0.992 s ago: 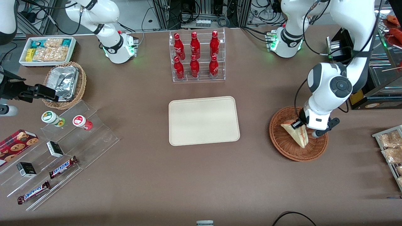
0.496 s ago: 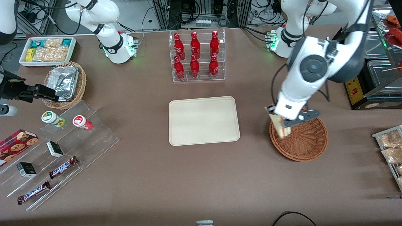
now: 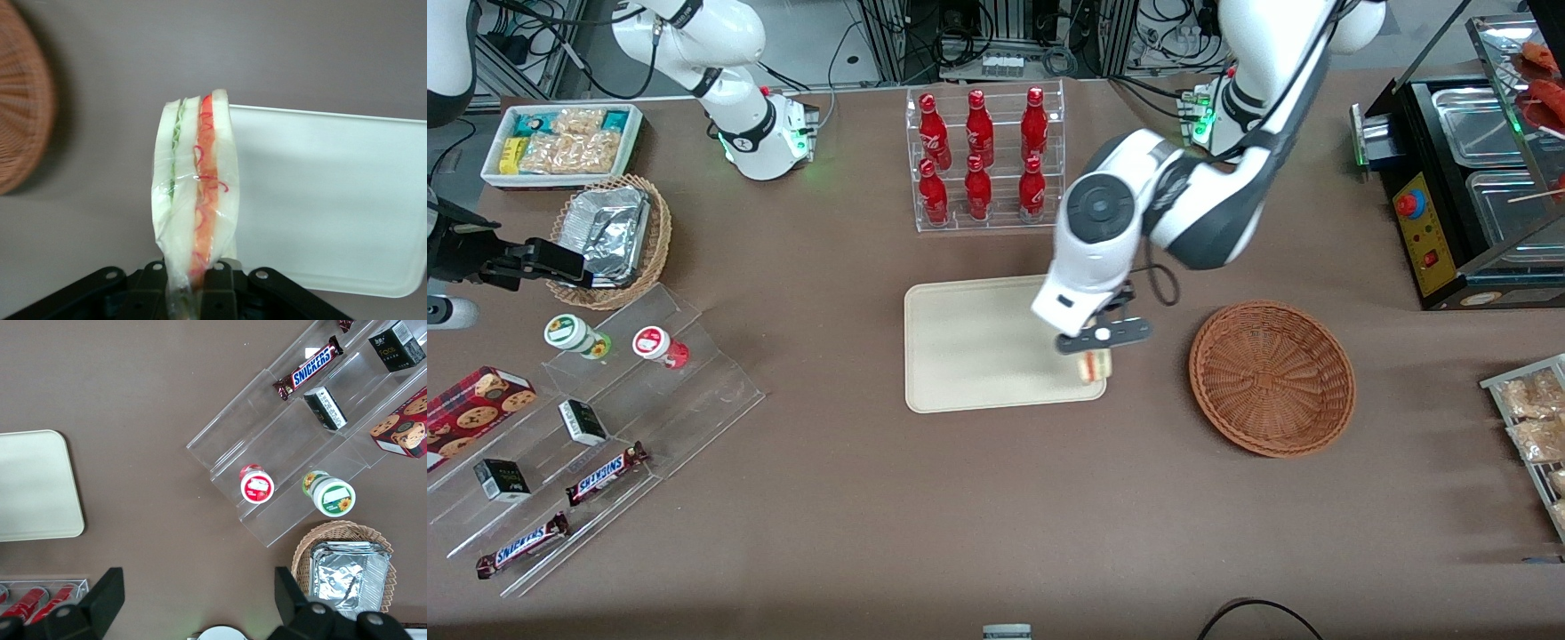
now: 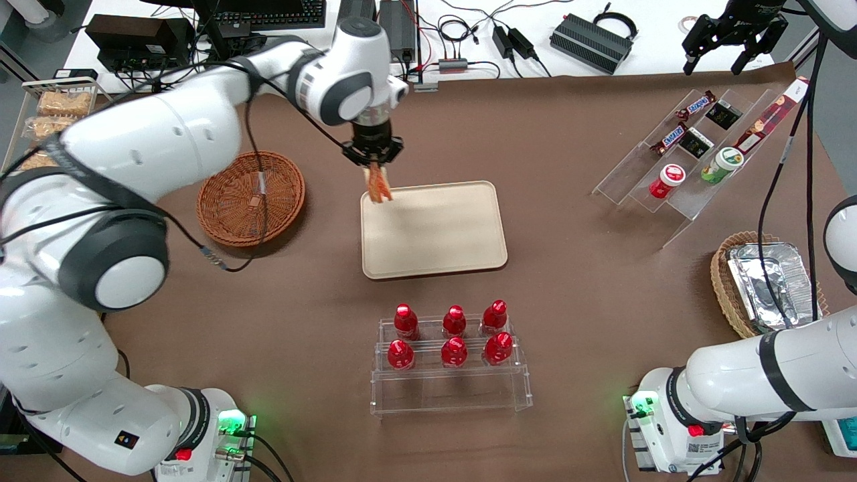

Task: Place sandwich from basket to tray
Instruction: 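Lift the sandwich and carry it with the left gripper over the tray, then lower the sandwich onto the cream tray and open the left gripper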

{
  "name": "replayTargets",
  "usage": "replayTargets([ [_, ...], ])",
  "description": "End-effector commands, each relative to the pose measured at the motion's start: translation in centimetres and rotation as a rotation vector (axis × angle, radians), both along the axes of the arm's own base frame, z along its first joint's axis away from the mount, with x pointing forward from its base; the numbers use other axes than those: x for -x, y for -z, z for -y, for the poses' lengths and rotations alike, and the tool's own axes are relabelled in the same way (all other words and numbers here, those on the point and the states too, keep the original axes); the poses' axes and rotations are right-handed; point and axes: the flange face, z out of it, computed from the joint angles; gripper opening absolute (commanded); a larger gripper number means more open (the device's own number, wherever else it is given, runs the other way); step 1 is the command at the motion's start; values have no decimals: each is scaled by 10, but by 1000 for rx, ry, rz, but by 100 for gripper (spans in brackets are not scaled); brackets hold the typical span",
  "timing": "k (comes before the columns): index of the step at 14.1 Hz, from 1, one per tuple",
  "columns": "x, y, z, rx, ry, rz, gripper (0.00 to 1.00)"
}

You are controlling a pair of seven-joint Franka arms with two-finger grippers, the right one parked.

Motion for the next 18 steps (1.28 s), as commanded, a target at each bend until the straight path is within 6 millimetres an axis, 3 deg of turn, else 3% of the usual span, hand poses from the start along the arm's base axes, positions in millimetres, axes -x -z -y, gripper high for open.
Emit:
replayTargets([
  [1,11,22,46,26,-9,47,0],
  [4,40,58,97,77,54,77,0],
  [5,44,67,102,87,59,83,0],
  [11,71,123,118,8,158,94,0],
  [16,77,138,120,4,168,83,1],
  [17,78,140,120,2,168,81,7],
  [18,77,142,119,-2,167,78,36],
])
